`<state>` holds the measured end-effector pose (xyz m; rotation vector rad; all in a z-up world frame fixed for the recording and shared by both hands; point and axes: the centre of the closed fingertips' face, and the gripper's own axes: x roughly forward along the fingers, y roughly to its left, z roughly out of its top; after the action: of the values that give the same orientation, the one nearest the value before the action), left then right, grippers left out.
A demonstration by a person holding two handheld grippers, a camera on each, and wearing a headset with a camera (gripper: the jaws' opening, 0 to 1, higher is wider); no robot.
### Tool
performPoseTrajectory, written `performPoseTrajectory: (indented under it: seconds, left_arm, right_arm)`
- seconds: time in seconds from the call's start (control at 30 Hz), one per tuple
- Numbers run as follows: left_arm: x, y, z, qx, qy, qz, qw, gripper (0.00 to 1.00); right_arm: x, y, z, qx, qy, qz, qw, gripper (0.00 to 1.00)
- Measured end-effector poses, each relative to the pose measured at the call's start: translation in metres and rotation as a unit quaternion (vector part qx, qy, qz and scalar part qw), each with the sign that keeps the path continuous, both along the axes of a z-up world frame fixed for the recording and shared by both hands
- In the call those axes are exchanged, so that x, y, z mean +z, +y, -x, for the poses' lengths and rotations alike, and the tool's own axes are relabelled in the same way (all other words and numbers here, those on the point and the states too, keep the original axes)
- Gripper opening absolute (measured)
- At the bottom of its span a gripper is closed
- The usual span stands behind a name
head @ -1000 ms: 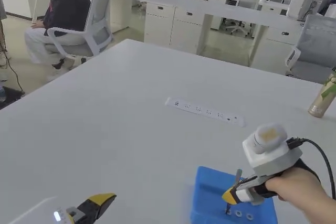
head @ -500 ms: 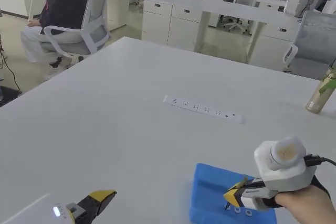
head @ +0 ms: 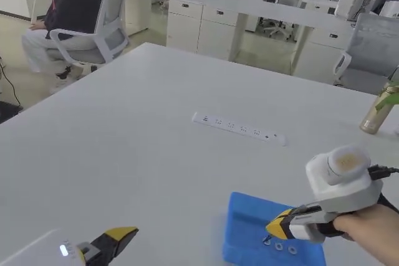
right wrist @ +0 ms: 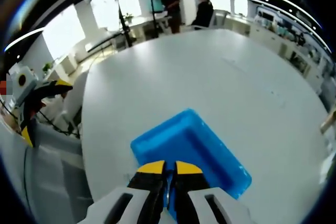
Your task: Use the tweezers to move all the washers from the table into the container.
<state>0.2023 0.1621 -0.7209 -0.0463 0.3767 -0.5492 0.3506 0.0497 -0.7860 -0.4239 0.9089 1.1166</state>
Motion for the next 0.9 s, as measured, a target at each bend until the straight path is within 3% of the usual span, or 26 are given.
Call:
performPoseTrajectory:
  seconds: [0.13,0.23,0.43,0.53,0.63,0.73,0.77,0.83,0.87,0.9]
  left_arm:
    - [0.0,0.0,0.001,-0.001,0.0,0.003,1.0,0.91]
    - [0.0,-0.001,0.0,-0.002,0.0,0.006,1.0,0.91]
    - [0.002,-0.005,0.0,-0.011,-0.004,0.004,0.9999,0.91]
    - [0.003,-0.006,0.001,-0.012,-0.004,0.004,0.9999,0.9]
    - [0.002,-0.005,0.002,-0.014,-0.003,0.001,0.9999,0.9]
    - [0.001,-0.005,0.003,-0.014,-0.002,0.0,0.9999,0.9]
    - [0.001,-0.005,0.003,-0.013,-0.002,-0.001,0.9999,0.9]
    - [0.002,-0.004,0.003,-0.011,-0.003,-0.001,0.9999,0.9]
    - [0.002,-0.003,0.003,-0.009,-0.004,0.0,1.0,0.9]
    - [0.003,-0.003,0.003,-0.008,-0.004,0.0,1.0,0.9]
  right_arm:
    - [0.011,0.003,0.025,0.017,0.021,-0.018,0.9995,0.01]
    - [0.008,0.006,0.049,0.041,0.043,-0.02,0.998,0.01]
    - [-0.018,-0.005,0.082,0.06,0.071,0.027,0.9953,0.01]
    - [-0.032,-0.018,0.093,0.067,0.086,0.071,0.9916,0.01]
    - [-0.043,-0.023,0.099,0.08,0.077,0.099,0.9889,0.02]
    - [-0.051,-0.02,0.104,0.081,0.071,0.099,0.9892,0.02]
    - [-0.047,-0.013,0.1,0.08,0.052,0.08,0.9922,0.03]
    - [-0.049,-0.012,0.106,0.076,0.054,0.076,0.9927,0.03]
    - [-0.047,-0.006,0.103,0.09,0.018,0.058,0.994,0.03]
    - [-0.047,-0.005,0.109,0.086,0.019,0.051,0.9948,0.03]
